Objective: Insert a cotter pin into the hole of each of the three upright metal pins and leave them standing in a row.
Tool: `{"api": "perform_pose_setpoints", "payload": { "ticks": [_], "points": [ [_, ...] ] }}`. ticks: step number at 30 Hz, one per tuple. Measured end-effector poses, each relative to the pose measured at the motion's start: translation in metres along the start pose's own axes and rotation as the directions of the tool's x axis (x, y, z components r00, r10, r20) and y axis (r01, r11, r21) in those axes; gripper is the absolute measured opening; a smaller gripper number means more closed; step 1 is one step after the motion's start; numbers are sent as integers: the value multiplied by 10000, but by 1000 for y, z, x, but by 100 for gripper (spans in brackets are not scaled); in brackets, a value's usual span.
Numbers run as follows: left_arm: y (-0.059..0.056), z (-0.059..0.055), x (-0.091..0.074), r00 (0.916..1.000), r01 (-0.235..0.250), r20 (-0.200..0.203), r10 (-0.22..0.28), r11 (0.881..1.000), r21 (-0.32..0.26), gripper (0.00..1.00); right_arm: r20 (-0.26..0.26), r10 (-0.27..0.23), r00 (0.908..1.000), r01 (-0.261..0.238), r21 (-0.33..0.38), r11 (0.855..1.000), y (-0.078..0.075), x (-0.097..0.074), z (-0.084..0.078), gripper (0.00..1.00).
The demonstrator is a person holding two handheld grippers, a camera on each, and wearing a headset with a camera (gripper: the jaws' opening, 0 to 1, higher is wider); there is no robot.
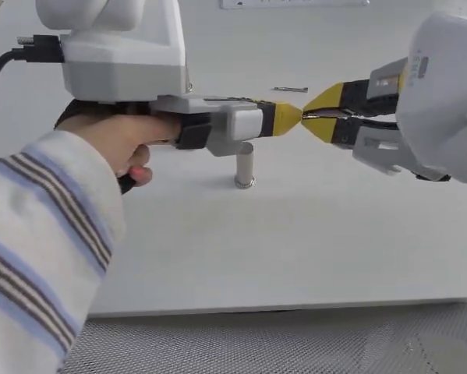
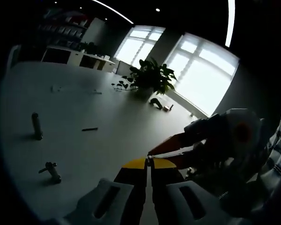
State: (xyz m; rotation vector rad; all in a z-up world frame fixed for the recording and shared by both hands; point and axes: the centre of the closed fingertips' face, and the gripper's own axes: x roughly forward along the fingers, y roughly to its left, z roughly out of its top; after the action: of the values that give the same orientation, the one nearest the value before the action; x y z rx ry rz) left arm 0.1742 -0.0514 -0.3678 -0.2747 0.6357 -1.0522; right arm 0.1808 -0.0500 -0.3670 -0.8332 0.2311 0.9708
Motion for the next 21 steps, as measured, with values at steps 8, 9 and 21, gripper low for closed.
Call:
{"api": "perform_pose_setpoints", "payload": {
  "ticks": [8, 9, 21],
  "points": [
    [0, -4, -7, 9999, -33, -129, 36, 9996, 264, 0, -371, 730, 9966, -708, 572, 9959, 7, 1, -19, 18],
    [0, -4, -8, 9999, -13, -125, 18, 9993, 366, 0, -391, 811, 9959, -785, 648, 9948, 8, 1, -19, 20],
    [-9, -3, -17, 9986, 524, -92, -516, 9868, 1531, 0, 566, 1845, 9812, -1930, 2836, 9393, 18, 3, -14, 23]
  ]
}}
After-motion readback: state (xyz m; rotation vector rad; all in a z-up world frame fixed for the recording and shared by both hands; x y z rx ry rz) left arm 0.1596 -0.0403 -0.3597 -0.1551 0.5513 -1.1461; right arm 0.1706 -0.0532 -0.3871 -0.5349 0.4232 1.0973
